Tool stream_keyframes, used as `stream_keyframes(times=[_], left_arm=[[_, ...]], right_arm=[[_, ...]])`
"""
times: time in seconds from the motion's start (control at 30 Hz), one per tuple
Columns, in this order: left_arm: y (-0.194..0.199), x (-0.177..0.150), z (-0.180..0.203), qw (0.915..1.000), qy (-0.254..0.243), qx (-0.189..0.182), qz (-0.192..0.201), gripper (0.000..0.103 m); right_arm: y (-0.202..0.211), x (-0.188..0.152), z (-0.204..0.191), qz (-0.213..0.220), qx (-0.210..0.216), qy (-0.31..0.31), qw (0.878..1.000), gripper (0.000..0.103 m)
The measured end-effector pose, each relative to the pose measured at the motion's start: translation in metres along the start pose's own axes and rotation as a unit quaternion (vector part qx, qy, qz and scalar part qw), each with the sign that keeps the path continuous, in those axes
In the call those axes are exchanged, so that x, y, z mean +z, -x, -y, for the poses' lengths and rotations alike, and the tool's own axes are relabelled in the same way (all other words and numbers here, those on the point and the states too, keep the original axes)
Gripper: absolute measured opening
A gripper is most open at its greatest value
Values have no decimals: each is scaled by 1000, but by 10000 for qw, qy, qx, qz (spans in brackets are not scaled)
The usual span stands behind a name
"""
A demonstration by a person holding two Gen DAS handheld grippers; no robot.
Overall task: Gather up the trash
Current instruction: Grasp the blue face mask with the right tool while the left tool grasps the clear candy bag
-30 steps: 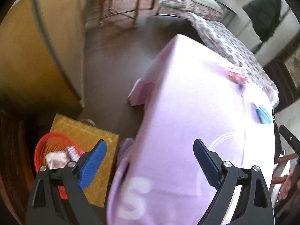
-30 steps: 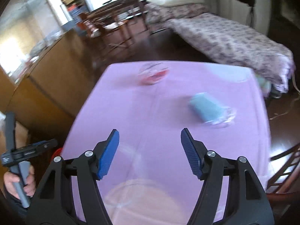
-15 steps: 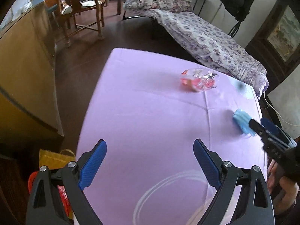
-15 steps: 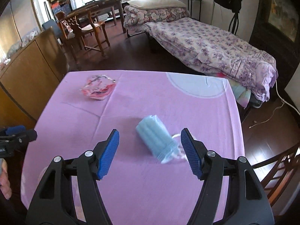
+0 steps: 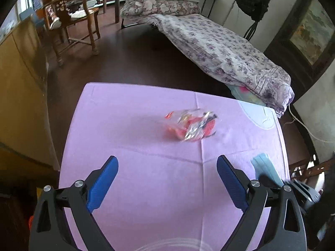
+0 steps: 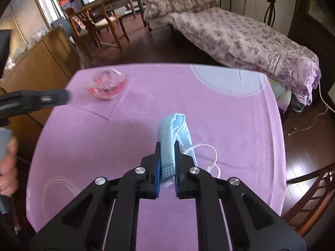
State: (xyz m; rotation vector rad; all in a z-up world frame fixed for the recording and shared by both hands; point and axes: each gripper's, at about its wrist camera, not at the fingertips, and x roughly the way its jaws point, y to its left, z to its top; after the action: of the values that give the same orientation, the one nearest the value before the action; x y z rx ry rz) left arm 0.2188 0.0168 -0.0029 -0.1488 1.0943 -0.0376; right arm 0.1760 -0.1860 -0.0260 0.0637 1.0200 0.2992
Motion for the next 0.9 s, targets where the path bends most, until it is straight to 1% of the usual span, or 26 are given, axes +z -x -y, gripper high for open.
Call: stream_keyframes(times=[0.07, 0.13, 0.23, 0.33, 0.4, 0.57, 0.63, 0.73, 0.8, 0.83, 0.9], left_arm=[[-8, 5, 7, 9999, -107, 120, -35, 94], [-16, 12, 14, 9996, -197, 193, -69, 94], [-21, 20, 18, 9993, -275, 270, 2, 94], [-29, 29, 21, 9985, -353, 410, 12, 94], [-34, 34, 21, 9986, -352, 393, -34, 94], [-46, 42, 25, 9988, -395, 285, 47, 94], [-55, 42, 29, 9986, -470, 229, -38, 94], [-64, 41, 31, 9986, -494, 116, -174, 90], [-69, 40, 32, 9984, -511, 37, -256, 75], [-71, 38, 32, 9981, -528, 45, -299, 71], [-74, 35, 30, 9977, -528, 15, -431, 43]], right_arm=[[11, -3, -4, 62, 302, -92, 9995, 11], [18, -4, -8, 86, 490, -67, 9987, 12], [30, -4, -12, 220, 620, -8, 9978, 12], [32, -3, -10, 188, 748, -101, 9970, 12], [30, -3, -8, 137, 825, -139, 9964, 12], [29, -3, -3, 112, 987, -198, 9949, 12], [28, -3, -2, 91, 1041, -223, 9943, 12], [25, -3, -1, 59, 1047, -246, 9942, 13], [24, -3, -2, 42, 1056, -247, 9941, 13], [24, -3, -3, 46, 1059, -235, 9941, 13], [23, -1, -1, 57, 1065, -235, 9940, 13]])
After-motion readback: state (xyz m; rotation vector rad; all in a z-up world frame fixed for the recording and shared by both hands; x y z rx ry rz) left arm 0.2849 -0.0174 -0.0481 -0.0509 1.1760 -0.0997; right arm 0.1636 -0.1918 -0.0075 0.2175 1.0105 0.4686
